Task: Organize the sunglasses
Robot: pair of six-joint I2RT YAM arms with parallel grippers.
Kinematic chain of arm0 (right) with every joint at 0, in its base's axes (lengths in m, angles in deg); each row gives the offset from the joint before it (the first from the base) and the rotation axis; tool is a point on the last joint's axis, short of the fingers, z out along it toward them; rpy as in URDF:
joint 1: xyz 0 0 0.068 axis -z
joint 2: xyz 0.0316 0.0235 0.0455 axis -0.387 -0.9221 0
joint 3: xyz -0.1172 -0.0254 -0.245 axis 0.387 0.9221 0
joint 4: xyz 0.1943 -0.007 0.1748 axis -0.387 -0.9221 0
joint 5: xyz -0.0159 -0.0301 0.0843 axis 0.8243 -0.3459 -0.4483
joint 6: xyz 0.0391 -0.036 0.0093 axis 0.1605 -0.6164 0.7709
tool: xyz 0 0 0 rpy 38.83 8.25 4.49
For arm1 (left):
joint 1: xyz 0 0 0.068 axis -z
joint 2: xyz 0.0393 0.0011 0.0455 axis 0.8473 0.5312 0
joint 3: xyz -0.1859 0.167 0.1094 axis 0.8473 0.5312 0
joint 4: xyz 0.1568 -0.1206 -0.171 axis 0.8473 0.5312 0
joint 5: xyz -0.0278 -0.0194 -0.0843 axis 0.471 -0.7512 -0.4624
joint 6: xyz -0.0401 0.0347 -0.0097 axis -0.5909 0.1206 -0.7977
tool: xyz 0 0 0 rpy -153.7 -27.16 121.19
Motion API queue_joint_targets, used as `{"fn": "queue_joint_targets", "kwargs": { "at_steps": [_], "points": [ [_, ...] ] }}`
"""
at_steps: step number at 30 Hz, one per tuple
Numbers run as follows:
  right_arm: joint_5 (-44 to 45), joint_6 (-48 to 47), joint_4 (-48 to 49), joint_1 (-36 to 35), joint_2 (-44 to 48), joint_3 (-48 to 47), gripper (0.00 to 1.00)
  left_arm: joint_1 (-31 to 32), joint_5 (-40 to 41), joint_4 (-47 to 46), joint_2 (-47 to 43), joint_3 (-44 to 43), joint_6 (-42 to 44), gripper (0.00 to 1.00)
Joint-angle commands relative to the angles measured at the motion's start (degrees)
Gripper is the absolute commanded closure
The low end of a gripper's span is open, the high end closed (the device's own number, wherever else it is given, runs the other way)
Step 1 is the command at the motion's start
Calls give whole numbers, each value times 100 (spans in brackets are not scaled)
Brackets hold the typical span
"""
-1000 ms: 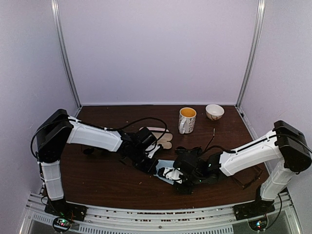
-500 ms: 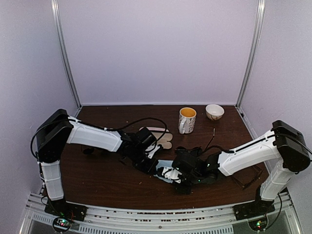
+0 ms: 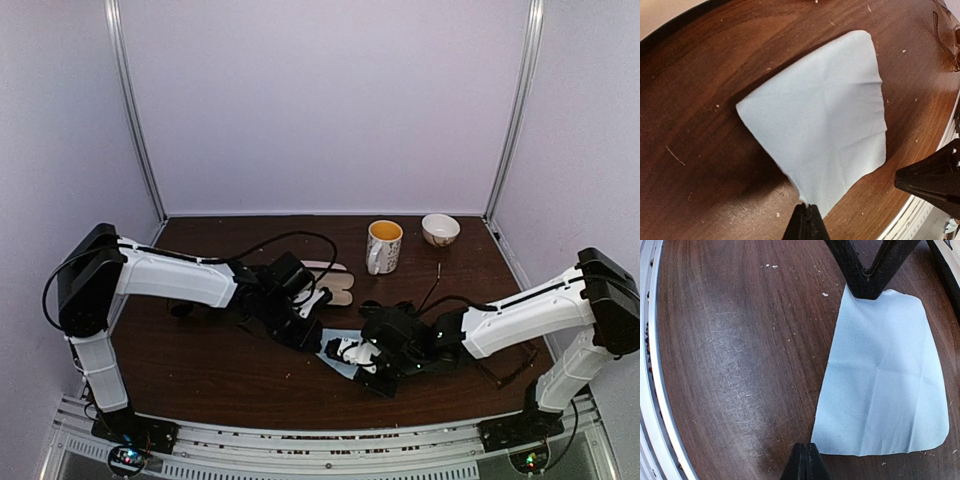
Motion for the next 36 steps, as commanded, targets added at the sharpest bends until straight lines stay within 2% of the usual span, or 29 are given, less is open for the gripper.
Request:
{"fn": "queue_joint_targets", "kwargs": {
  "at_steps": [1, 7, 8, 9, 10, 12, 13, 25, 36],
  "points": [
    [-91, 93, 57, -29, 196, 50, 100, -25, -45, -110, -223, 88, -78, 100],
    [-14, 110, 39, -29, 221, -4, 100, -25, -34, -102, -272, 84, -93, 100],
    [14, 118, -16, -34, 168, -39, 93, -25, -29, -101, -265, 87, -90, 100],
    [71, 129, -82, -34, 86, -81, 76, -25, -21, -109, -257, 88, -90, 100],
    [152, 128, -178, -31, -20, -127, 66, -25, -19, -117, -240, 96, -92, 100],
    [264, 55, -348, -28, -231, -229, 58, -25, -27, -150, -205, 110, -94, 100],
    [300, 6, -384, -32, -308, -272, 58, -25, -42, -172, -188, 121, -100, 100],
    [493, 94, -151, 101, -885, -438, 58, -25, -54, -233, -118, 193, -116, 100],
    [224, 308, -212, 303, -937, -354, 78, -25, -28, -233, -105, 193, -112, 100]
  ]
}}
